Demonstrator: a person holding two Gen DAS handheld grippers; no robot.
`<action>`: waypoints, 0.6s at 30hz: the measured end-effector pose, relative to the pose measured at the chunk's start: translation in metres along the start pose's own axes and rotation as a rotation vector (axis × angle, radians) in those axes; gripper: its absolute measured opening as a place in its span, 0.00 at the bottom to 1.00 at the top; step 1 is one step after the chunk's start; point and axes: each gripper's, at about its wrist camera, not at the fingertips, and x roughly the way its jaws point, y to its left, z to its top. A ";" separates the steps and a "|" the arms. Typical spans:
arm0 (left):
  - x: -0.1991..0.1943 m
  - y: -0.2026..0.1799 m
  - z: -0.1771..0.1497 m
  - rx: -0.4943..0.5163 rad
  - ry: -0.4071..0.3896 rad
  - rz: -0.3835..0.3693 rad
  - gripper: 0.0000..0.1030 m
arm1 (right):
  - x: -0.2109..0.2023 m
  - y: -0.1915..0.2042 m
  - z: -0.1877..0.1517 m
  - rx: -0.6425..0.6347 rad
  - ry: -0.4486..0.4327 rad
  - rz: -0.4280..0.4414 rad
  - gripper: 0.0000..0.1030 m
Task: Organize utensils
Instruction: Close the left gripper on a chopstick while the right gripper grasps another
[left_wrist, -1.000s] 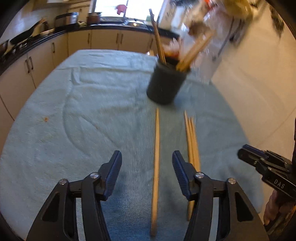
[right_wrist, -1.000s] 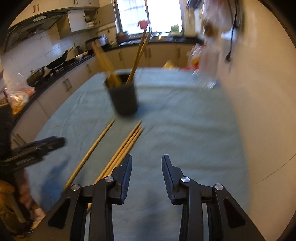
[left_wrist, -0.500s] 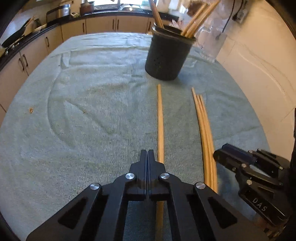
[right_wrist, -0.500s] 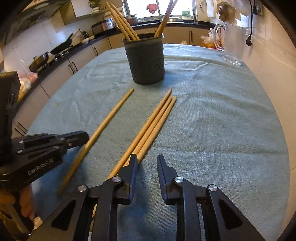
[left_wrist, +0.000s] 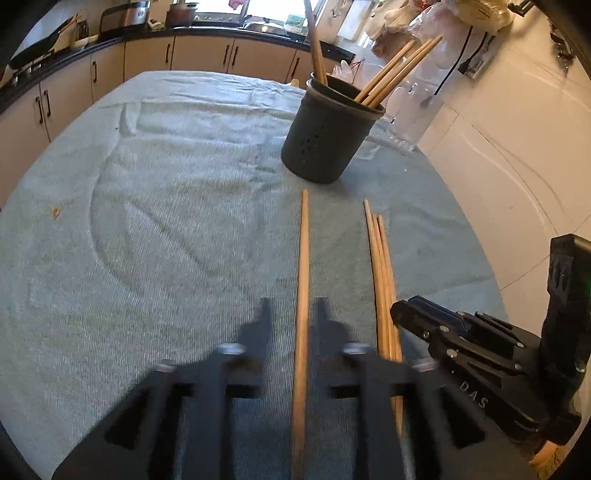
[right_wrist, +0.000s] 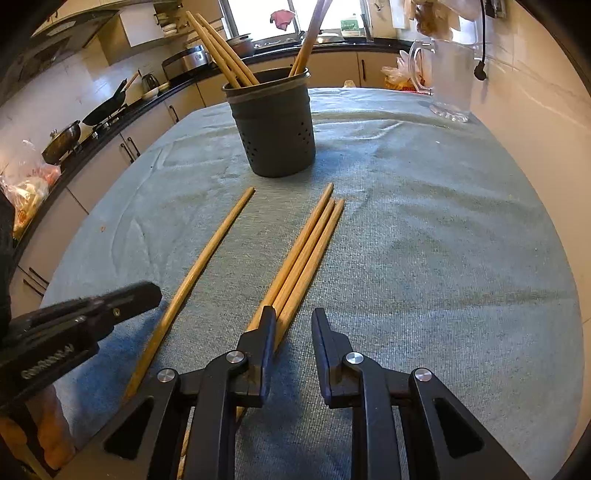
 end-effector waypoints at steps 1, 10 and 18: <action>0.003 -0.001 0.001 0.002 0.000 0.007 0.36 | 0.000 0.001 0.000 -0.001 -0.001 -0.003 0.21; 0.022 -0.006 0.003 0.050 0.032 0.078 0.07 | 0.001 0.009 0.000 -0.051 0.004 -0.064 0.20; 0.020 0.002 -0.002 0.017 0.002 0.045 0.07 | 0.009 0.017 0.002 -0.100 0.025 -0.124 0.20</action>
